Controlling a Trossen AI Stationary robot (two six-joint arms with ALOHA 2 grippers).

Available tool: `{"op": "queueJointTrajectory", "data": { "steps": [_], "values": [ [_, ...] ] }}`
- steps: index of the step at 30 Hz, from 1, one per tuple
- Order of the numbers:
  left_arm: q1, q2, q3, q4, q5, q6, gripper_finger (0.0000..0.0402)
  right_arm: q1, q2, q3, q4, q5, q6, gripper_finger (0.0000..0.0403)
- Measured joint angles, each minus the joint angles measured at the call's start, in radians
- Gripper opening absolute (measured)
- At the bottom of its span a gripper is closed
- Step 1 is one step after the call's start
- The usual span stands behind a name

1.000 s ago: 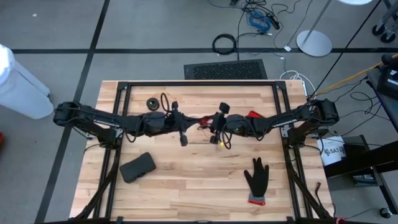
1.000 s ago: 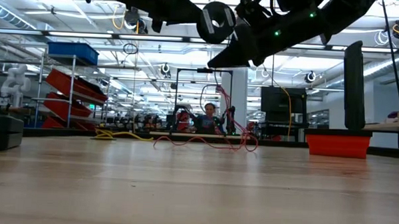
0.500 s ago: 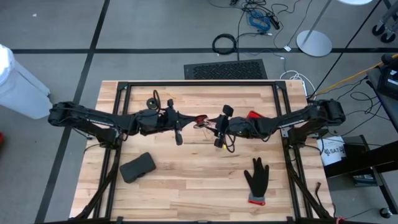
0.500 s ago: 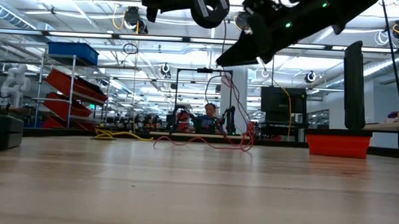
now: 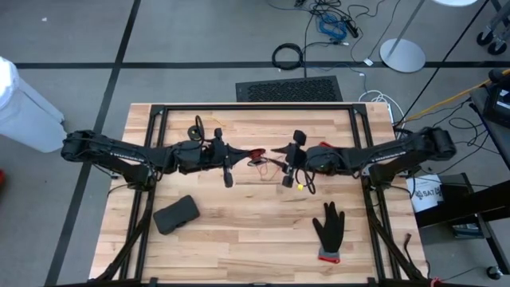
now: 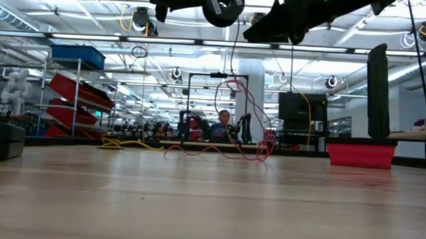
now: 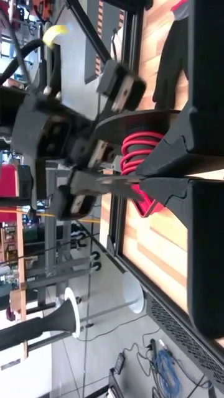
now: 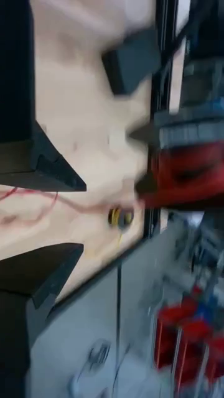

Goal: Coil cords
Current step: Uncoil the red wire from the black spool

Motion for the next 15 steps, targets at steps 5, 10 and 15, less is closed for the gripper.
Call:
{"op": "queueJointTrajectory", "data": {
  "steps": [5, 10, 15],
  "values": [
    [0.0, 0.0, 0.0, 0.006, 0.01, -0.01, 0.0, -0.014, 0.059, 0.0, 0.066, -0.053, -0.002, 0.013],
    [-0.002, 0.0, 0.0, 0.006, 0.03, -0.017, 0.0, -0.025, 0.094, 0.0, 0.125, -0.023, -0.037, 0.013],
    [-0.002, 0.0, 0.0, 0.001, 0.031, -0.018, 0.0, -0.026, 0.093, 0.0, 0.134, 0.022, -0.047, 0.013]
  ]
}}
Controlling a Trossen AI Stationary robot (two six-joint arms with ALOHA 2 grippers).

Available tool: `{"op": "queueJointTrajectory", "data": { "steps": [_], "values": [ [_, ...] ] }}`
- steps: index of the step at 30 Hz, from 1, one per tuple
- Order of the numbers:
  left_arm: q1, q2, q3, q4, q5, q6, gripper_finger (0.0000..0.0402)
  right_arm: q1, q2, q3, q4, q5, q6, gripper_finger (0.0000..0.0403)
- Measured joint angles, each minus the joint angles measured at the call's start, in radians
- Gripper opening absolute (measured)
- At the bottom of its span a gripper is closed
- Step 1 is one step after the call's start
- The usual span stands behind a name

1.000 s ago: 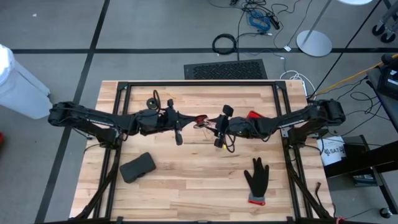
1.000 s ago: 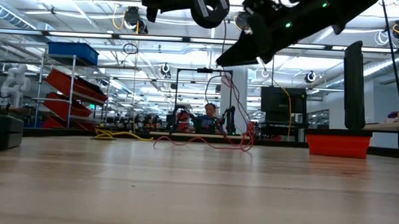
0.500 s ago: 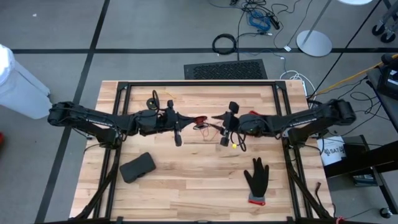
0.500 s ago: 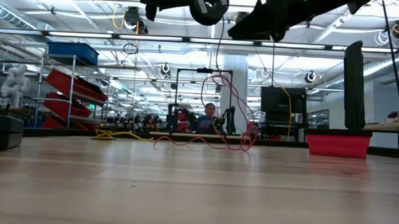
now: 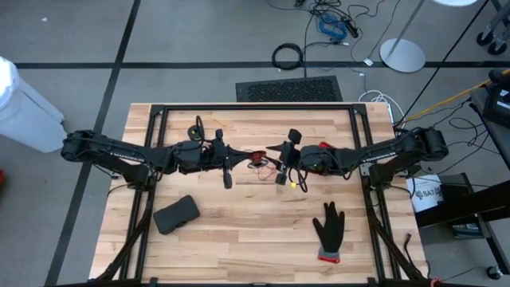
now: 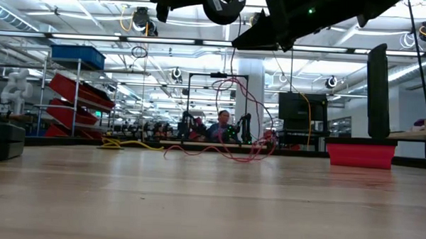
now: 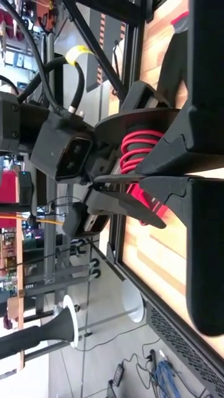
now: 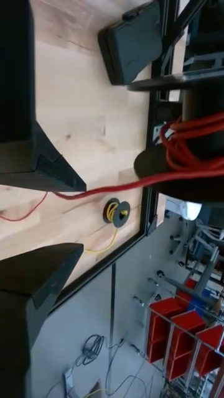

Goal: Coil cords
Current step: Uncoil the red wire from the black spool

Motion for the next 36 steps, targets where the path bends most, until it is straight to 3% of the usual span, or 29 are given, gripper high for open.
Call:
{"op": "queueJointTrajectory", "data": {
  "steps": [10, 17, 27, 36],
  "values": [
    [0.0, 0.0, 0.0, -0.001, 0.0, -0.001, 0.0, 0.0, -0.002, 0.0, 0.025, -0.027, -0.004, 0.0121],
    [0.0, 0.0, 0.0, -0.008, -0.002, 0.001, 0.0, 0.013, -0.002, 0.0, 0.01, -0.038, -0.033, 0.0012],
    [0.007, 0.003, 0.0, -0.193, -0.295, 0.073, 0.0, 0.046, -0.005, 0.0, 0.028, -0.01, -0.021, 0.0001],
    [0.008, 0.116, 0.0, 0.016, -0.433, 0.152, 0.0, 0.051, -0.005, 0.0, 0.105, -0.132, -0.021, 0.0]
  ]
}}
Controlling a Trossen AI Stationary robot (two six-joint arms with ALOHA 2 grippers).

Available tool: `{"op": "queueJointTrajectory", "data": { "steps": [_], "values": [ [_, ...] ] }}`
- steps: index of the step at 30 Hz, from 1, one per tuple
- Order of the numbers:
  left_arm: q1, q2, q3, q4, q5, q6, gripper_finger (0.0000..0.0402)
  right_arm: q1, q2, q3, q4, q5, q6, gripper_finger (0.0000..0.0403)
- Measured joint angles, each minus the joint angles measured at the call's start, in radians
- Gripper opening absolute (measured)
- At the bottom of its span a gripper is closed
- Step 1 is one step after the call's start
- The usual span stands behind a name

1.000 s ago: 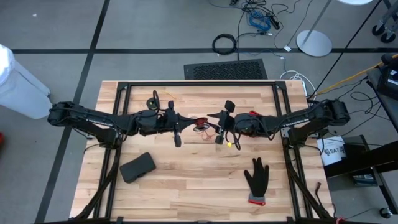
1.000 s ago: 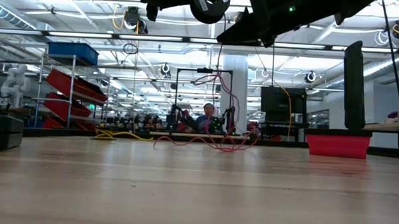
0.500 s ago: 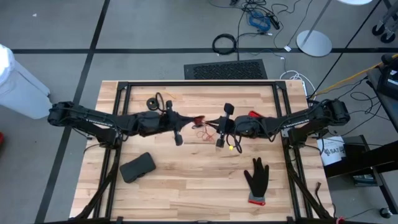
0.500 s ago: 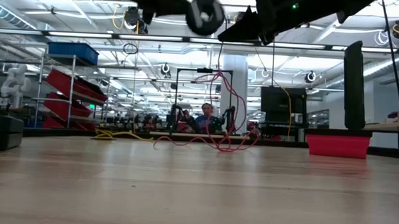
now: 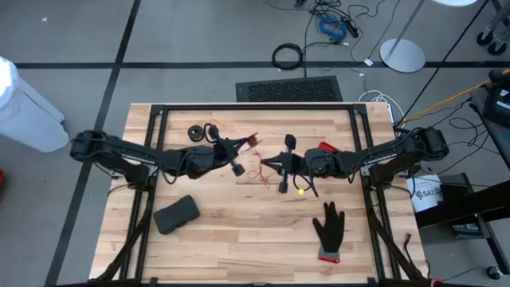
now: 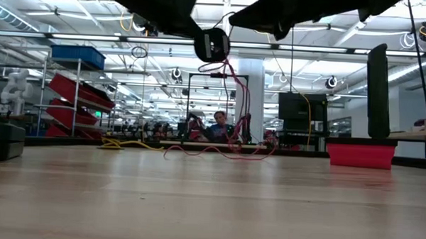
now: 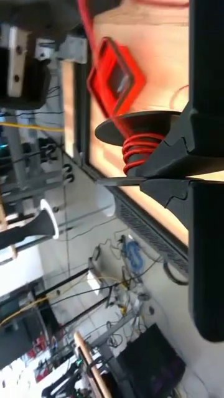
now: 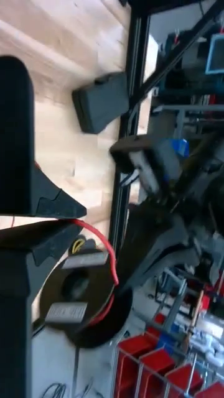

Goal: Coil cords
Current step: Uncoil the red wire from the black spool

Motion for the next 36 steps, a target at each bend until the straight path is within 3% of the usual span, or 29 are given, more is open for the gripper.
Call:
{"op": "queueJointTrajectory", "data": {
  "steps": [5, 11, 15, 21, 25, 28, 32, 36],
  "values": [
    [0.017, 0.09, 0.0, 0.2, -0.015, 0.024, 0.0, -0.001, 0.034, 0.0, -0.01, -0.064, 0.017, 0.0],
    [0.035, 0.107, 0.0, 0.311, 0.05, -0.034, 0.0, -0.037, 0.1, 0.0, -0.112, -0.028, 0.06, 0.0],
    [0.028, 0.073, 0.0, 0.281, 0.192, -0.043, 0.0, -0.068, 0.102, 0.0, -0.194, 0.119, 0.079, 0.0],
    [0.003, -0.012, 0.0, -0.006, 0.264, -0.057, 0.0, -0.086, 0.044, 0.0, -0.286, 0.268, 0.094, 0.0],
    [-0.012, -0.035, 0.0, -0.207, 0.153, -0.03, 0.0, -0.066, -0.005, 0.0, -0.28, 0.281, 0.076, 0.0],
    [-0.017, -0.033, 0.0, -0.288, 0.009, -0.006, 0.0, -0.033, -0.018, 0.0, -0.197, 0.186, 0.021, 0.0],
    [-0.011, -0.019, -0.001, -0.261, -0.09, -0.007, 0.0, 0.002, -0.008, 0.0, -0.072, 0.045, -0.007, 0.0],
    [0.006, -0.014, -0.001, -0.115, -0.106, 0.007, 0.0, 0.007, 0.022, 0.0, -0.042, -0.017, -0.008, 0.0]
  ]
}}
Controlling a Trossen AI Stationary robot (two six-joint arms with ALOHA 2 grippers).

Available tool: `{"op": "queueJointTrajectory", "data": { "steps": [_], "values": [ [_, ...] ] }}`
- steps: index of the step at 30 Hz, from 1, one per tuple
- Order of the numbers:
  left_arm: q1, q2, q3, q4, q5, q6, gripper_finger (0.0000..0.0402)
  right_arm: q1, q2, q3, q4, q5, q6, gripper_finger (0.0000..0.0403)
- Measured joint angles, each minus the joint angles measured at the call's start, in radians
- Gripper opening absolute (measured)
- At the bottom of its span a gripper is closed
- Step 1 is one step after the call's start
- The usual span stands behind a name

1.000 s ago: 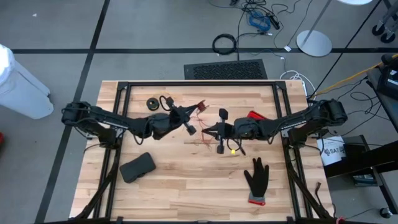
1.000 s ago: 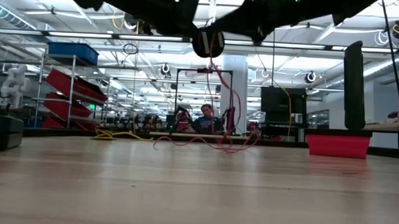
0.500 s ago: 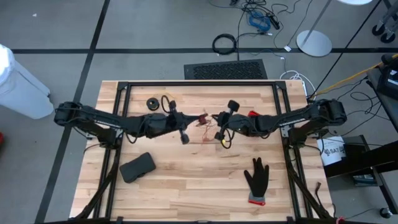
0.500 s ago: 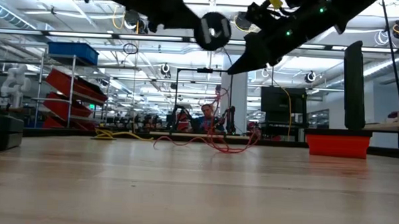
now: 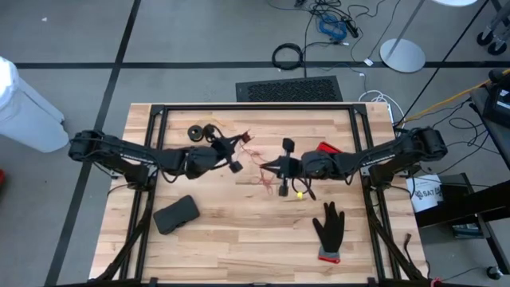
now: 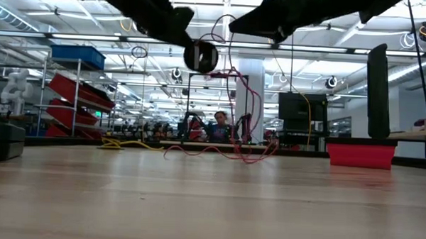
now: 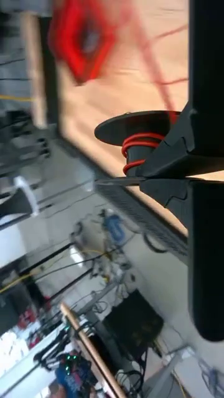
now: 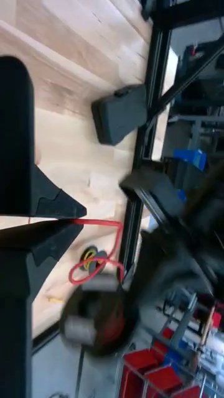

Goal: Coil cords
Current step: Uncoil the red wire from the black spool

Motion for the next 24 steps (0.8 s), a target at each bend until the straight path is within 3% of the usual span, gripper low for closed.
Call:
{"op": "queueJointTrajectory", "data": {
  "steps": [3, 8, 14, 19, 24],
  "values": [
    [0.018, 0.003, 0.0, 0.126, 0.016, 0.012, 0.0, 0.0, 0.03, 0.0, 0.011, -0.018, 0.0, 0.0],
    [0.044, 0.003, 0.0, 0.292, 0.222, -0.04, 0.0, -0.025, 0.077, 0.0, 0.001, -0.011, 0.005, 0.0],
    [0.043, 0.001, 0.0, 0.286, 0.453, -0.071, 0.0, -0.1, 0.074, 0.0, -0.159, 0.169, 0.083, 0.0],
    [0.031, -0.002, 0.0, 0.068, 0.449, -0.063, 0.0, -0.135, 0.046, 0.0, -0.226, 0.231, 0.111, 0.0],
    [0.031, -0.002, 0.0, -0.164, 0.297, -0.033, 0.0, -0.127, -0.004, 0.0, -0.239, 0.245, 0.09, 0.0]
  ]
}}
